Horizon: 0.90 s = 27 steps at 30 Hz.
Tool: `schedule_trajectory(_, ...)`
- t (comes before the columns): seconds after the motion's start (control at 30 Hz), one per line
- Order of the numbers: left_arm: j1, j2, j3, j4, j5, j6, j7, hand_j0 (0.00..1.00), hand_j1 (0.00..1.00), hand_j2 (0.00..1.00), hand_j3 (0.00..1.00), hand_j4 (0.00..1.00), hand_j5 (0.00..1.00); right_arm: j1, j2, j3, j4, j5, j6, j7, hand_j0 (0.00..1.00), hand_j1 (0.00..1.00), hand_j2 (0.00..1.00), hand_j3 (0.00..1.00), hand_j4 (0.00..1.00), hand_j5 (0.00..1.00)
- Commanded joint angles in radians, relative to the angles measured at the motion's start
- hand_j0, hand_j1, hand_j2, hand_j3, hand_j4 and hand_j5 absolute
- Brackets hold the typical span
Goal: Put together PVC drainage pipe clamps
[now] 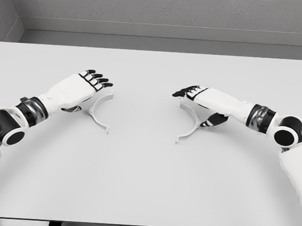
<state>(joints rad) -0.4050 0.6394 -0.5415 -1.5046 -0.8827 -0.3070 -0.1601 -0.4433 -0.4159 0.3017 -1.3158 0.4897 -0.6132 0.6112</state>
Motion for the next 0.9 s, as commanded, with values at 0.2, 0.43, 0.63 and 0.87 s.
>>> schedule_trajectory(0.2, -0.003, -0.021, -0.006, 0.006, 0.001, 0.0, -0.003, 1.0, 1.0, 1.0, 1.0, 1.0, 1.0, -0.009, 0.023, 0.019, -0.002, 0.01, 0.002, 0.0, 1.0, 1.0, 1.0, 1.0, 1.0, 1.0)
schedule_trajectory(0.43, -0.003, -0.027, -0.011, 0.006, 0.001, 0.0, -0.004, 1.0, 1.0, 1.0, 1.0, 1.0, 1.0, -0.008, 0.022, 0.028, -0.006, 0.009, 0.002, 0.0, 1.0, 1.0, 1.0, 1.0, 1.0, 1.0)
schedule_trajectory(0.63, -0.003, -0.043, -0.012, 0.004, -0.005, 0.0, -0.004, 1.0, 1.0, 1.0, 1.0, 1.0, 1.0, 0.0, 0.016, 0.027, -0.017, 0.001, 0.002, 0.0, 1.0, 1.0, 1.0, 1.0, 1.0, 1.0)
schedule_trajectory(0.87, -0.003, -0.05, -0.014, 0.004, -0.006, -0.001, -0.004, 1.0, 1.0, 1.0, 1.0, 1.0, 1.0, 0.049, -0.041, 0.017, -0.14, -0.006, 0.002, 0.0, 1.0, 1.0, 1.0, 1.0, 1.0, 1.0)
